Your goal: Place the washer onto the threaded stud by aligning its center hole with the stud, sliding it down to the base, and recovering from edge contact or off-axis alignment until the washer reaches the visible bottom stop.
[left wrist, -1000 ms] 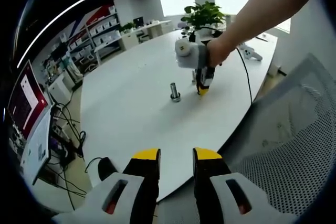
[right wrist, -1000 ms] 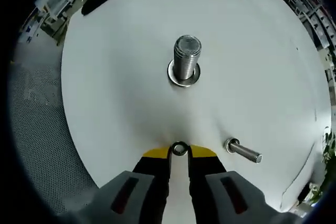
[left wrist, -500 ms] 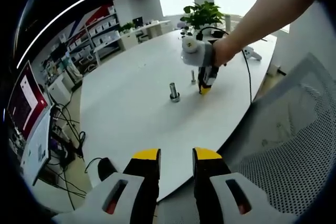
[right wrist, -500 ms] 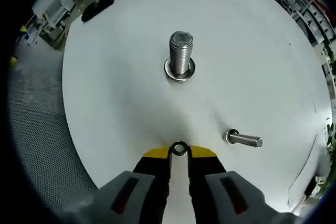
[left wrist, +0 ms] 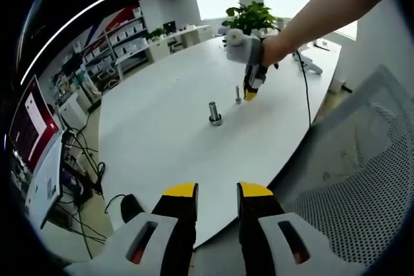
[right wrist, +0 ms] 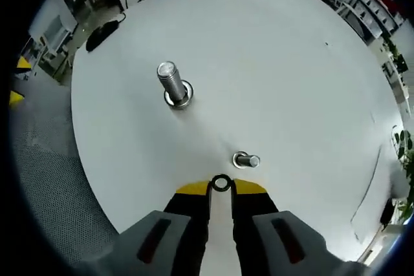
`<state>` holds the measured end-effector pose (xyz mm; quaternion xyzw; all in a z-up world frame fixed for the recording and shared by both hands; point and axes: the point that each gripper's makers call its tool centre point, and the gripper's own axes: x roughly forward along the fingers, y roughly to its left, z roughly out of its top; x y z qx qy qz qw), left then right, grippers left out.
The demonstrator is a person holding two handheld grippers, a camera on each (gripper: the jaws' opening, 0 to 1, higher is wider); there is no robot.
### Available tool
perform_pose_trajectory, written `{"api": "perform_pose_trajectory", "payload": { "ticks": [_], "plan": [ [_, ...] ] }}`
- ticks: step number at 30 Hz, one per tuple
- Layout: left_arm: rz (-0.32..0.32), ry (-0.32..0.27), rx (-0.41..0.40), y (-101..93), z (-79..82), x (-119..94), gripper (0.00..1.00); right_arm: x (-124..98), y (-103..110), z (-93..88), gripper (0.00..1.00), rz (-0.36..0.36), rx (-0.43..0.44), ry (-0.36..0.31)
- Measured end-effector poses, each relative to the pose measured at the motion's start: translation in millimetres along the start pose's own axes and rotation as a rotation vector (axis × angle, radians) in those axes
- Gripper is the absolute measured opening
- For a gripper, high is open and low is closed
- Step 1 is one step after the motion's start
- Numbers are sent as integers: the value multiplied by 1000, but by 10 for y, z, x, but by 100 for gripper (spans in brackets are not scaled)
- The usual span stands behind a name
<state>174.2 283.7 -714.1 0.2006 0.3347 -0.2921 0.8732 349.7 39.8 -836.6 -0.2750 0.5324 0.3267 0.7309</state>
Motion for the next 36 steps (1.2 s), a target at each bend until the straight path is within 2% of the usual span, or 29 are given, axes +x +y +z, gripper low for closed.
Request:
{"api": "perform_pose_trajectory", "payload": {
  "ticks": [13, 16, 19, 36],
  "plan": [
    [-4, 1, 3, -10, 0, 4, 22, -187, -92, 63, 14, -28, -28, -28],
    [-7, 5, 6, -19, -7, 5, 22, -269, -93, 88, 14, -47, -96, -29],
    [-7, 3, 8, -21, -3, 3, 22, -304, -132, 94, 14, -50, -97, -33],
    [-2, 2, 4, -12, -3, 1, 22, -319, -132, 274, 14, -65, -128, -58]
  ]
}}
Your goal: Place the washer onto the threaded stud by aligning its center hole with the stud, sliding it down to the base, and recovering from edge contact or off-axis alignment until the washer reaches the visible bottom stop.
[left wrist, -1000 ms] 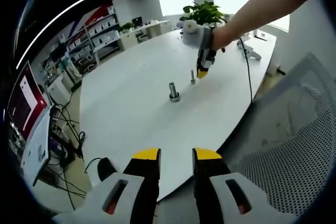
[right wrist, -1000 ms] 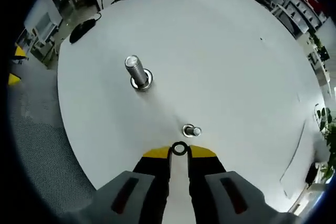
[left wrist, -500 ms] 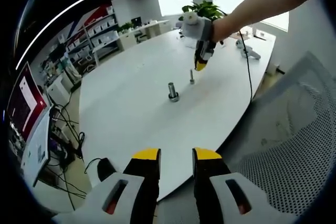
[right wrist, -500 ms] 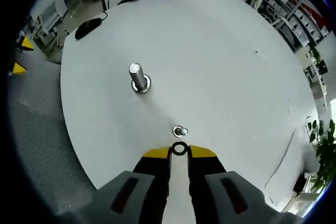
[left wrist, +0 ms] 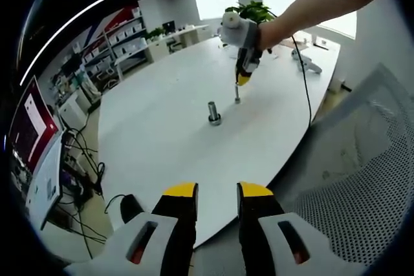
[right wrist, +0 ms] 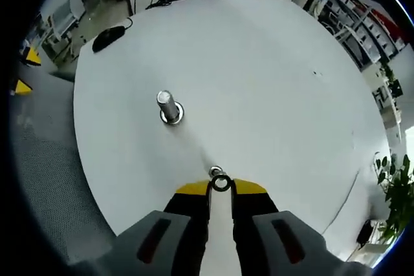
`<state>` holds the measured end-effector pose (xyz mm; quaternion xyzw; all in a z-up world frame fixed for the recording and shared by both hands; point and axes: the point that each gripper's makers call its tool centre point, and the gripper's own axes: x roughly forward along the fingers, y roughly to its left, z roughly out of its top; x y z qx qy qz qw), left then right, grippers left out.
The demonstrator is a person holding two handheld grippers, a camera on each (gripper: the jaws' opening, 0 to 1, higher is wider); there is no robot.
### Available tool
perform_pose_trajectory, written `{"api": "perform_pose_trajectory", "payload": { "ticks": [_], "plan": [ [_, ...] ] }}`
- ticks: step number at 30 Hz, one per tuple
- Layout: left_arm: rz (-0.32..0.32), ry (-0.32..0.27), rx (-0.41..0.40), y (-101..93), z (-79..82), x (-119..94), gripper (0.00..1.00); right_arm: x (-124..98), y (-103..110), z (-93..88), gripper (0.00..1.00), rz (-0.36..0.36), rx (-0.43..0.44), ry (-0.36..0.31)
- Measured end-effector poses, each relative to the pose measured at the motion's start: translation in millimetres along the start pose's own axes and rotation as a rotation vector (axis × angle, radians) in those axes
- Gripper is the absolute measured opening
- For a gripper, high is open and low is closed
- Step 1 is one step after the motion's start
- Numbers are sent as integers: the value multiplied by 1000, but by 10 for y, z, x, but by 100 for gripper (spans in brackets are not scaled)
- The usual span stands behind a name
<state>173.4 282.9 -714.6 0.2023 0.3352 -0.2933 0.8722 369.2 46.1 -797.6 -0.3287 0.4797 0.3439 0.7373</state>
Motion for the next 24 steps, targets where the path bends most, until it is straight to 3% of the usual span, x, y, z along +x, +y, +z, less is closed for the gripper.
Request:
{"api": "perform_pose_trajectory", "payload": {
  "ticks": [24],
  "plan": [
    [2, 1, -4, 9, -5, 3, 22, 141, -37, 14, 14, 6, 1, 17]
  ]
}}
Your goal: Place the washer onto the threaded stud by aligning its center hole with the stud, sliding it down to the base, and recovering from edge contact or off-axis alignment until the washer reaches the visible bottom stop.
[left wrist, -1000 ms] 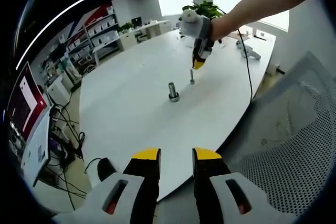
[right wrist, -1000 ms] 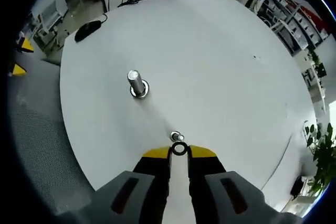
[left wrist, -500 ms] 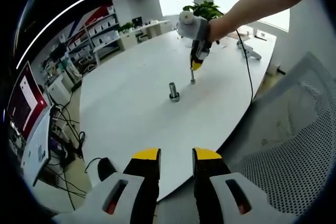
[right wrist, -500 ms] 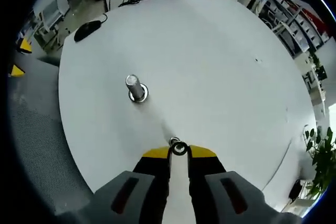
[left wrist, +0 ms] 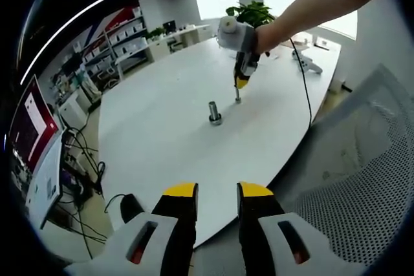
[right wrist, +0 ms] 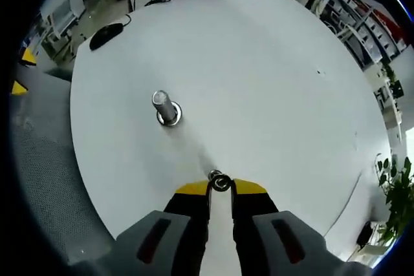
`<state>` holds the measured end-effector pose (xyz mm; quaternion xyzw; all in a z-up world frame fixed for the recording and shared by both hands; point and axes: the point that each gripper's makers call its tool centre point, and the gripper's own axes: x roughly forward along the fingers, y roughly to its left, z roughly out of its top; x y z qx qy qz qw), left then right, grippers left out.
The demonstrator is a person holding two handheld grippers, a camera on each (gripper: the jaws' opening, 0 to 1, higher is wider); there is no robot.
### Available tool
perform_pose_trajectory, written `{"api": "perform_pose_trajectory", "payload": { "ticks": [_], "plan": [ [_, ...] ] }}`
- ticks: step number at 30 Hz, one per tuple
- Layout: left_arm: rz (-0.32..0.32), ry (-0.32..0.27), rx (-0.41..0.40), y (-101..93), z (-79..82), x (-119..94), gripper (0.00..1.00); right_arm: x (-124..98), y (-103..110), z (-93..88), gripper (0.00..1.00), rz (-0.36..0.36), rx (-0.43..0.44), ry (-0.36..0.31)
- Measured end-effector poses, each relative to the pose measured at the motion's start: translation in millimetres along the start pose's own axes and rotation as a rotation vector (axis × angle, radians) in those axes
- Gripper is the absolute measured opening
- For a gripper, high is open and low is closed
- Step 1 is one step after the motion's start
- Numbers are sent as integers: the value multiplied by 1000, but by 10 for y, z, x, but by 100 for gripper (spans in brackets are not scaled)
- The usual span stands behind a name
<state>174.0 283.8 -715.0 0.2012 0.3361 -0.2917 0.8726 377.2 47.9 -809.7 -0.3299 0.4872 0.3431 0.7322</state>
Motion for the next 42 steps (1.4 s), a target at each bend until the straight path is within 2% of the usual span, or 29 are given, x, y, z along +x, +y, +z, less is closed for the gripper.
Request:
{"api": "perform_pose_trajectory", "payload": {
  "ticks": [30, 42],
  "plan": [
    [4, 22, -6, 10, -41, 10, 22, 292, 63, -112, 14, 48, 38, 53],
    [-1, 28, -5, -2, -50, 18, 22, 353, 191, -199, 14, 79, 25, 91]
  ]
}}
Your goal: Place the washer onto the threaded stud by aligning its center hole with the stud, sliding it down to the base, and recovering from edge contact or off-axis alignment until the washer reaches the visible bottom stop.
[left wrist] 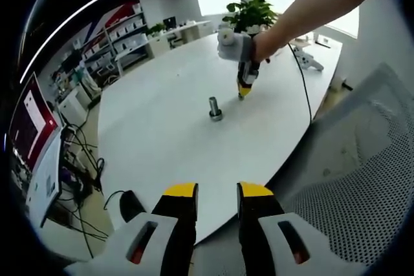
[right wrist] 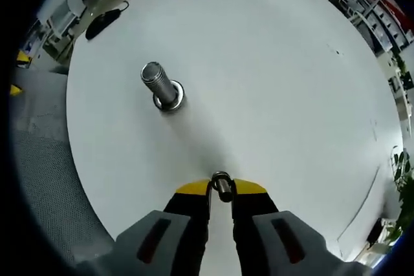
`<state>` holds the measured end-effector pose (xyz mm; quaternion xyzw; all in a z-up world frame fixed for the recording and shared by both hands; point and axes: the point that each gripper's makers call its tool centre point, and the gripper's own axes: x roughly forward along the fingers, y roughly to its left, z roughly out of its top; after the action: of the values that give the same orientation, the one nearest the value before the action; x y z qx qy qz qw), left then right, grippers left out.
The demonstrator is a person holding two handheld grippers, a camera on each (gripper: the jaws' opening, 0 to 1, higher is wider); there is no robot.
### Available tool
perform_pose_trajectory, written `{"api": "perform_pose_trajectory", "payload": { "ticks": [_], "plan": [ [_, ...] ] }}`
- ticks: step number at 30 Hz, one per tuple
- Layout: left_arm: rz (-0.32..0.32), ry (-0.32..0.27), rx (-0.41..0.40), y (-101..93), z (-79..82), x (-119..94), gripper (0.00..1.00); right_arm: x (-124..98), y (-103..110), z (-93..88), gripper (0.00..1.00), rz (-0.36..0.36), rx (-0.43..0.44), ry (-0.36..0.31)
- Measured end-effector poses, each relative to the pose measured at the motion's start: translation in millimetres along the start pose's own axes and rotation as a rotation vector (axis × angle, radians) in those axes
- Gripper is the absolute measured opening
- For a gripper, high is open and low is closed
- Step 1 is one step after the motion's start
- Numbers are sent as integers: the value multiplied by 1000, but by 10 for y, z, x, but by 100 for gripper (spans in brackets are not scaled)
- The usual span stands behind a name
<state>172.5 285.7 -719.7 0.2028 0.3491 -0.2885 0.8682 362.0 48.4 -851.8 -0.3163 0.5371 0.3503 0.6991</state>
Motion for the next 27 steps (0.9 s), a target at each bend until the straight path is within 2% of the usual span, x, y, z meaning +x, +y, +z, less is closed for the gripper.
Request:
{"api": "perform_pose_trajectory", "payload": {
  "ticks": [11, 19, 25, 27],
  "plan": [
    [-4, 2, 7, -12, -4, 3, 22, 24, -18, -21, 15, -10, 9, -6],
    [2, 7, 3, 4, -14, 4, 22, 1, -33, -21, 20, -21, 11, -21],
    [1, 11, 4, 2, -20, 6, 22, -81, -26, -47, 21, -26, 19, -44],
    [1, 8, 8, 0, -15, 2, 22, -136, -23, -22, 21, -33, 22, -69]
  ]
}}
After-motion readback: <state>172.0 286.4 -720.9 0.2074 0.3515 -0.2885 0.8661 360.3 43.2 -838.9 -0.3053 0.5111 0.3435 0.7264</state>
